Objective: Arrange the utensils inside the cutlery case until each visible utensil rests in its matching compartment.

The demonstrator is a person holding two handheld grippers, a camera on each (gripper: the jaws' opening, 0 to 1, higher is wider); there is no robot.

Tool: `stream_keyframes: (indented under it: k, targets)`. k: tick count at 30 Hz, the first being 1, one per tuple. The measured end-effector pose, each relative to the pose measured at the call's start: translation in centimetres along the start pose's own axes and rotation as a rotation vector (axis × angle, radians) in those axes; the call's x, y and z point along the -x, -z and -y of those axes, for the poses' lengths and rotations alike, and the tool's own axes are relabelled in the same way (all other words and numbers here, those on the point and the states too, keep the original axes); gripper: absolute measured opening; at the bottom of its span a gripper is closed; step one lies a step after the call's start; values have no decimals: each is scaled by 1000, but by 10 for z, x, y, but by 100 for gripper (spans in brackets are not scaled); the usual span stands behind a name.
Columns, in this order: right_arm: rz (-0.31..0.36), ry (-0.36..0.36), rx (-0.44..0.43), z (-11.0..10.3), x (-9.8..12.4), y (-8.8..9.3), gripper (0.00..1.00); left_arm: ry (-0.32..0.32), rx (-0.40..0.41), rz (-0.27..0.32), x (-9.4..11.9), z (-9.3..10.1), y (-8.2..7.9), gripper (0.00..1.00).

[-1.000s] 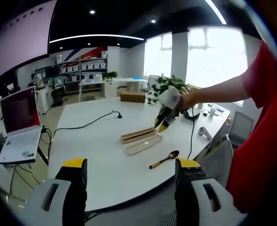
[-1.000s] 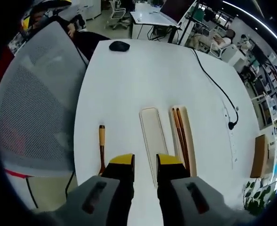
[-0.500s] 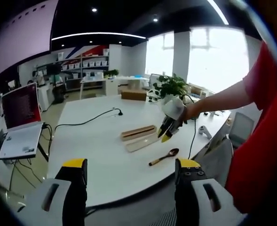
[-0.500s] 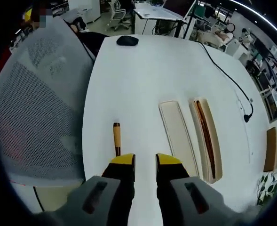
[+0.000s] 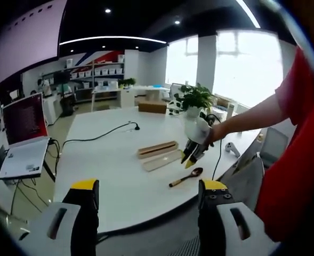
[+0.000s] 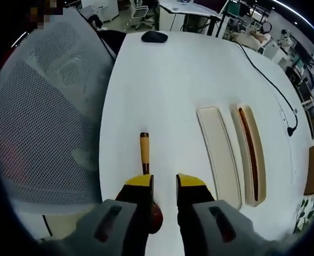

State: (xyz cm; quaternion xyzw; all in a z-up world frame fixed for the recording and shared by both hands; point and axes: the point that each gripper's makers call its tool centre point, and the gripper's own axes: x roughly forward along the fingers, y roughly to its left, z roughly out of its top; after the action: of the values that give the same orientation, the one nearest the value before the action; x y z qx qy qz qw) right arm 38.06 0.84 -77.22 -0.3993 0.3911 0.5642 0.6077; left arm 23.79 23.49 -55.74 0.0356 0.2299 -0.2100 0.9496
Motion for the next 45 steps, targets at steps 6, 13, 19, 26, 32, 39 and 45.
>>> stream_keyframes:
  k: [6,13,19,26,32,39,45]
  targets:
    - [-22,-26,1,-14,-11,11,11,-4,1,-2,0,-2,0,78]
    - [-46,-16,-21,-17,-20,20,12,6,-12,-4,-3,1,-4,78]
    - [-48,-24,-18,-21,-23,20,12,11,-15,-7,-4,3,-5,77]
    - [-63,-26,-21,-23,-29,25,11,17,-18,-10,-5,5,-6,77]
    - [-84,-24,-39,-22,-37,31,11,13,-20,-6,-4,3,-7,77]
    - [-86,-33,-37,-25,-40,29,11,7,-16,-13,-2,2,-3,77]
    - [-89,-40,-40,-28,-42,29,9,3,-11,-12,-2,2,-1,77]
